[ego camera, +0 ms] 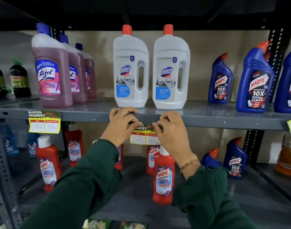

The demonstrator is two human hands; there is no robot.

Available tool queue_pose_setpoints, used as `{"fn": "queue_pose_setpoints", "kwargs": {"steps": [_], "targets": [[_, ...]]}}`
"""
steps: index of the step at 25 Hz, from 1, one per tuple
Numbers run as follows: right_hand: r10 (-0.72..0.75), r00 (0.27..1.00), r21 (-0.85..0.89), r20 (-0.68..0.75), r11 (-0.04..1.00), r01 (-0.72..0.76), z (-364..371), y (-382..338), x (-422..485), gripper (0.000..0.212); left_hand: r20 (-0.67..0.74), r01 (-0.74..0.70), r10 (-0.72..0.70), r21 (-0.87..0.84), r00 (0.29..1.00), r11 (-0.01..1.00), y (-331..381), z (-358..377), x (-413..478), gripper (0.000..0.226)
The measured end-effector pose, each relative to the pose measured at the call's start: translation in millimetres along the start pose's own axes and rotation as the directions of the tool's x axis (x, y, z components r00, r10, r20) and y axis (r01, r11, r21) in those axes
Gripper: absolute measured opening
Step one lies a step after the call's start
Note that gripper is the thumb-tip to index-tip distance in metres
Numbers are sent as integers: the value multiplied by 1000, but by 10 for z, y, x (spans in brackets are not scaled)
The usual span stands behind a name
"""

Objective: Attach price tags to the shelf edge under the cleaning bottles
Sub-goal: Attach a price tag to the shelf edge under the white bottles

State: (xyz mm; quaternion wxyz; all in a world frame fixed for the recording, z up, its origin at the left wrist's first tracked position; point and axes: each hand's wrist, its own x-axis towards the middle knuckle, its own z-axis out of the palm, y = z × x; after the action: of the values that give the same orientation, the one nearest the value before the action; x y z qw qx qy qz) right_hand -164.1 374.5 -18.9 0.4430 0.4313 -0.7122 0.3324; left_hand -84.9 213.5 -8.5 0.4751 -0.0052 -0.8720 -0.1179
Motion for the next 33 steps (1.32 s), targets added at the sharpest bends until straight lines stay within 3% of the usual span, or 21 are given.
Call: {"fn": "queue_pose_setpoints", "kwargs": {"steps": [5, 14, 18, 20, 25, 29, 33], "targets": [[43, 998, -19, -42, 999, -44, 16, -59, 70, 14, -40, -35, 35, -13, 999, 999, -8, 9, 40, 13], [149, 981, 34, -126, 989, -146, 114, -74, 157, 15, -89, 112, -119, -75, 989, 991, 32, 31, 146, 13], [159, 982, 48, -102, 987, -154, 95, -90, 161, 14, -93, 126, -136, -109, 986, 986, 16, 34, 151, 13], [231, 968, 99, -100, 970, -221, 82, -96, 182, 23, -109, 87, -104, -146, 989, 985, 16, 41, 117, 11], [211, 974, -90, -83, 972, -218, 214, -44, 170, 45, -144, -25, 11, -94, 990, 995, -42, 92, 65, 27], [204, 968, -74, -144, 974, -216, 248, -29, 155, 41, -209, -2, 29, 130, 977, 992, 1, 185, 67, 34], [175, 969, -29, -174, 983, -183, 254, -14, 146, 37, -236, 6, 30, 151, 971, 988, 9, 206, 82, 34]]}}
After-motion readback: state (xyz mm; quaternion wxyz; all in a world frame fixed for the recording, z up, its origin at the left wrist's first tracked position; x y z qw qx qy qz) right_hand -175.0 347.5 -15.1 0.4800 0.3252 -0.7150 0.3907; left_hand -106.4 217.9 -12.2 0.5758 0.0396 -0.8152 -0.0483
